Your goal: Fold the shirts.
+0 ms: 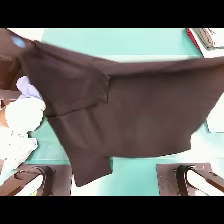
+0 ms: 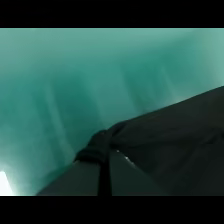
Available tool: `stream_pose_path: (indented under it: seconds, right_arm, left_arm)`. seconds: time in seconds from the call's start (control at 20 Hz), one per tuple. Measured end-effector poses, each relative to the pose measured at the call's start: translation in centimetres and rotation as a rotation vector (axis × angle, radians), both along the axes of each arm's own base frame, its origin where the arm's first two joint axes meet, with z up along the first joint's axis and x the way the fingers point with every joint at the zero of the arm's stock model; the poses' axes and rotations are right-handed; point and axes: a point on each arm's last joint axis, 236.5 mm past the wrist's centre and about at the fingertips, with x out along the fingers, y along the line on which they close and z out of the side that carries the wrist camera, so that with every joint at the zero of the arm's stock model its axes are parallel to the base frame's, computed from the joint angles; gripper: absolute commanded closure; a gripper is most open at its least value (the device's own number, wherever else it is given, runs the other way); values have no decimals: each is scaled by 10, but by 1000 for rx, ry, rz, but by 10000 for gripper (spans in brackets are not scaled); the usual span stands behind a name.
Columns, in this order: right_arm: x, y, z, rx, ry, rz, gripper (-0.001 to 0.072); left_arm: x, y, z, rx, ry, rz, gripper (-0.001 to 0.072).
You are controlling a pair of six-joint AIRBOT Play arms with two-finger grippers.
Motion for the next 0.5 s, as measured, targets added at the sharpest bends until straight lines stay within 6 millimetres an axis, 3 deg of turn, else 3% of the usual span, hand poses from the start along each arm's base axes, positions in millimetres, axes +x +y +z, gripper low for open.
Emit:
stream_pose_path:
  seconds: [0.1, 0.25, 0.35, 0.5]
  right_arm:
    - [17, -4, -55, 29, 145, -3, 696]
    - [44, -7, -120, 57, 252, 1, 696]
    - [62, -5, -154, 83, 267, 10, 697]
    - [86, -2, -187, 111, 237, 14, 696]
  left_arm:
    - [27, 5, -49, 45, 73, 9, 685]
    - [68, 11, -104, 89, 126, 34, 685]
    - [92, 14, -132, 103, 138, 53, 685]
    - [121, 18, -164, 114, 144, 78, 685]
